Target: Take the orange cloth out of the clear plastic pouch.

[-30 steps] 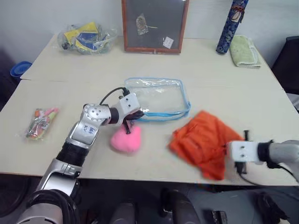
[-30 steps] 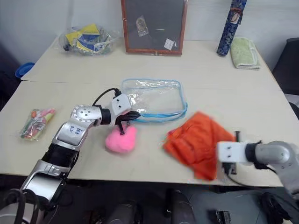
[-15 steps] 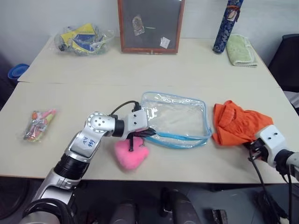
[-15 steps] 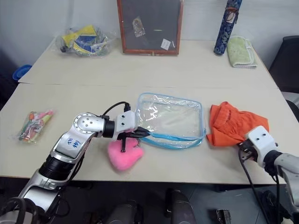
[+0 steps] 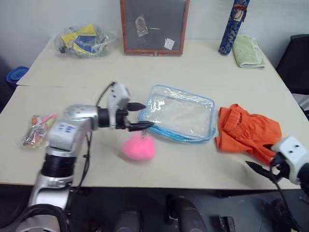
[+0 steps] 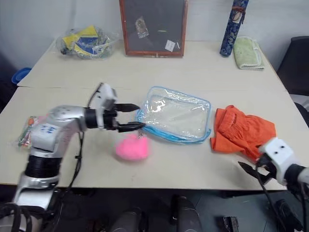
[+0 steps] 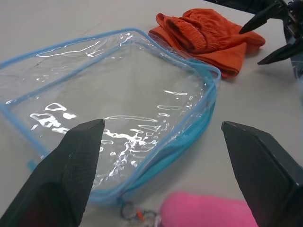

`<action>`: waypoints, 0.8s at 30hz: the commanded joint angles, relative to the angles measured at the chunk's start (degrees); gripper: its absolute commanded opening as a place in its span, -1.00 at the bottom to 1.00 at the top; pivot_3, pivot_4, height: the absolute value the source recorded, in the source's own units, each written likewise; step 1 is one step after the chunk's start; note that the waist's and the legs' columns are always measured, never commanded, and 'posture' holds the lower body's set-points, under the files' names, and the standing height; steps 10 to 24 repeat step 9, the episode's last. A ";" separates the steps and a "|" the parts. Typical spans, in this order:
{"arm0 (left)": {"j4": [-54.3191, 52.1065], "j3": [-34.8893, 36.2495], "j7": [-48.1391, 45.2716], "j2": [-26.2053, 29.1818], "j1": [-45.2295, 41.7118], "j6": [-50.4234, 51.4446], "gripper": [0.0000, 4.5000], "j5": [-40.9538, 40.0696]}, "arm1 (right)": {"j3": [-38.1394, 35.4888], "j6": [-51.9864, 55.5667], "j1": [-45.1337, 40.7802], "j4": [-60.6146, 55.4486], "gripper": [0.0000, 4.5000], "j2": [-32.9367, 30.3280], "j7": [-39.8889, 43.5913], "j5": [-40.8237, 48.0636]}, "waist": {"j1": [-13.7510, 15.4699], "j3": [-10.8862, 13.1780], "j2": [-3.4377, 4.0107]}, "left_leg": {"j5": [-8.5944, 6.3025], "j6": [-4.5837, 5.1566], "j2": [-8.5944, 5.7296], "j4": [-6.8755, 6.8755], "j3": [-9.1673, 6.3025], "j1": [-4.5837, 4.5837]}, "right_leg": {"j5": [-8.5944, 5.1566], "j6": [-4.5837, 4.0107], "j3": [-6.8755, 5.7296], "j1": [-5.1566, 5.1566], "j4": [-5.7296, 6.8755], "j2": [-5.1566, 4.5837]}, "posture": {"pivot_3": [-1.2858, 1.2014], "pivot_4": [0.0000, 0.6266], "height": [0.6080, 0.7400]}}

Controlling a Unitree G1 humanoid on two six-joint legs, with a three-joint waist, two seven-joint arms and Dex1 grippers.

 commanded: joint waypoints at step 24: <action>8.89 7.71 -24.11 21.61 9.37 -17.52 0.79 -2.76 | -26.29 8.46 14.57 8.74 0.99 -4.91 16.13 6.90 | 0.58 0.02 0.01 | -0.11 0.08 0.03 -0.10 -0.17 0.18 | -0.05 0.01 0.01 0.37 -0.53 0.16 | 0.03 -0.52 1.00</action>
